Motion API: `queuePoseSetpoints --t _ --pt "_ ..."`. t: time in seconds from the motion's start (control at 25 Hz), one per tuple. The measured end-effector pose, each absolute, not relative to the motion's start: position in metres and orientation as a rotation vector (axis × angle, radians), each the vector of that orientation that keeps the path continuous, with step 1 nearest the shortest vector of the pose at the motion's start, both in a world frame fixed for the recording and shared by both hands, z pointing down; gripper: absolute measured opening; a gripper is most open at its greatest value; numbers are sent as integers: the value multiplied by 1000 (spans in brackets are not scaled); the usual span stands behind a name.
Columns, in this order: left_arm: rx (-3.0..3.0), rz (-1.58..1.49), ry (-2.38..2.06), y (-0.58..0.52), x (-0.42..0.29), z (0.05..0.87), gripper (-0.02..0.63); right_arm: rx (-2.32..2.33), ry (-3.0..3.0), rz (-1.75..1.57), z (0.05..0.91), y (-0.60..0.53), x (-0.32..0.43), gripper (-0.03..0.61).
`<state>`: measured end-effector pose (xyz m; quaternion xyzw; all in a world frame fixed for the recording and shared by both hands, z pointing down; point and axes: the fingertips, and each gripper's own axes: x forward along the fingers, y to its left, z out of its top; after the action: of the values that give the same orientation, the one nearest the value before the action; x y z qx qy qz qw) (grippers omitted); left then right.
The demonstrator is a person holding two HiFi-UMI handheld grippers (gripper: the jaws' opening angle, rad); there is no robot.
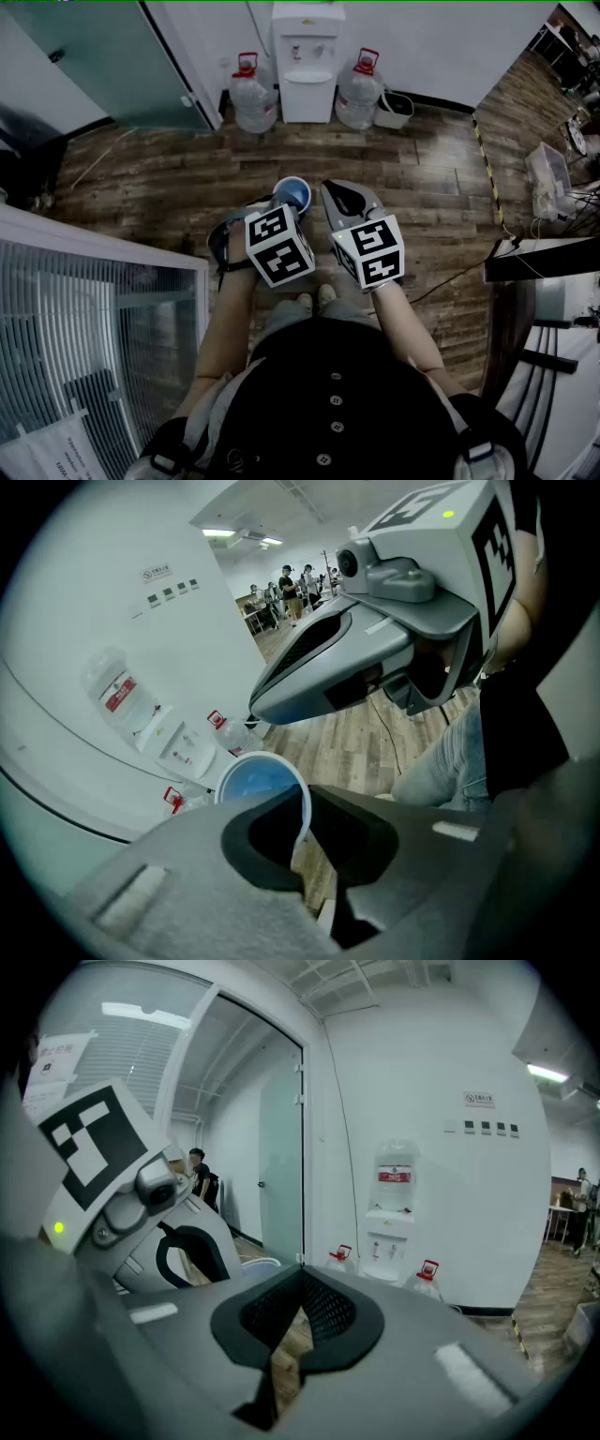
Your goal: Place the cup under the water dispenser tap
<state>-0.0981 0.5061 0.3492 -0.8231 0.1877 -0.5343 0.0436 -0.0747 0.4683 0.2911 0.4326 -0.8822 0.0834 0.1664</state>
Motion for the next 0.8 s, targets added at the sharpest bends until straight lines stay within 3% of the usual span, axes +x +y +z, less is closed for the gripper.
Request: queuePoseSetpoints --t 0.8 --pt "-2489 -1672 568 500 -73 349 21 1233 -2538 299 302 466 -51 0"
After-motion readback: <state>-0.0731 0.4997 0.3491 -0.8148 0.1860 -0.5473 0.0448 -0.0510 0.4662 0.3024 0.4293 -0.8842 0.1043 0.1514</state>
